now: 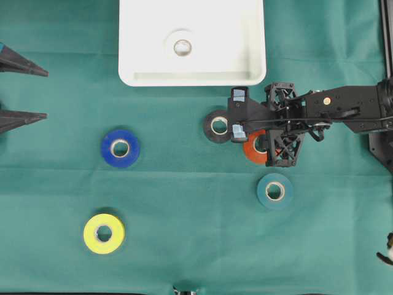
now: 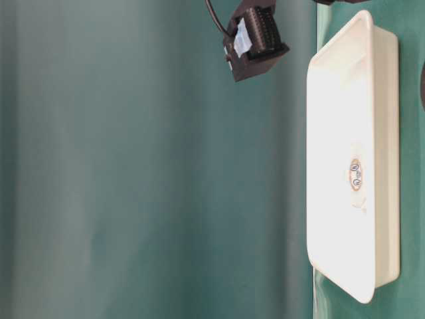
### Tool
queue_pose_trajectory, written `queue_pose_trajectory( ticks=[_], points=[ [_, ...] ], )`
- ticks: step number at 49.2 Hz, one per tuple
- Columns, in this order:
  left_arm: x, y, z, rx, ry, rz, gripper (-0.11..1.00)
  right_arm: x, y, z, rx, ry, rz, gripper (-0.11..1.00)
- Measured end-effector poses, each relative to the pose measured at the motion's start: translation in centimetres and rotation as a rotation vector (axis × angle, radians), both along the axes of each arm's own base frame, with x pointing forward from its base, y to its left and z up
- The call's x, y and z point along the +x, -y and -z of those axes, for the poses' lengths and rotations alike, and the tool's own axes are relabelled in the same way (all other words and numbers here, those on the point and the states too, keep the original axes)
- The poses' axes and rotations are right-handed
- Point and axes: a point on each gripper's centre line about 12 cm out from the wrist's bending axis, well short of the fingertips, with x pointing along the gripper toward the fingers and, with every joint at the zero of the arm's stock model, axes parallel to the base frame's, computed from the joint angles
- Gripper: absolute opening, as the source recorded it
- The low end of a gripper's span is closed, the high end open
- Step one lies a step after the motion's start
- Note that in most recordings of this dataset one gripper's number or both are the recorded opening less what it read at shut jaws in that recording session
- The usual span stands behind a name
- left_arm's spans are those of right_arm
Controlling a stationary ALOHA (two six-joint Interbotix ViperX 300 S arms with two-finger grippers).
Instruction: Pick up the tape from a random location and place it into the white case.
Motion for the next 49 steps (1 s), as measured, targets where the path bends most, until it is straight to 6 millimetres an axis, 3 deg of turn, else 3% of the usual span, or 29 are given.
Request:
queue_pose_trajectory(
  ticks=[13, 19, 49],
  points=[
    [0.0, 0.0, 0.0, -0.002, 0.0, -0.002, 0.97, -0.2, 0.0, -0.1, 0.001, -0.018, 0.003, 0.3],
    [0.0, 0.0, 0.0, 0.0, -0.002, -0.002, 0.97, -0.3, 0.0, -1.0, -0.002, -0.037, 0.003, 0.3],
    [0.0, 0.0, 0.0, -0.002, -0.001, -0.002, 0.97, 0.7, 0.6, -11.5, -0.055, -0.08, 0.012, 0.3]
  ],
)
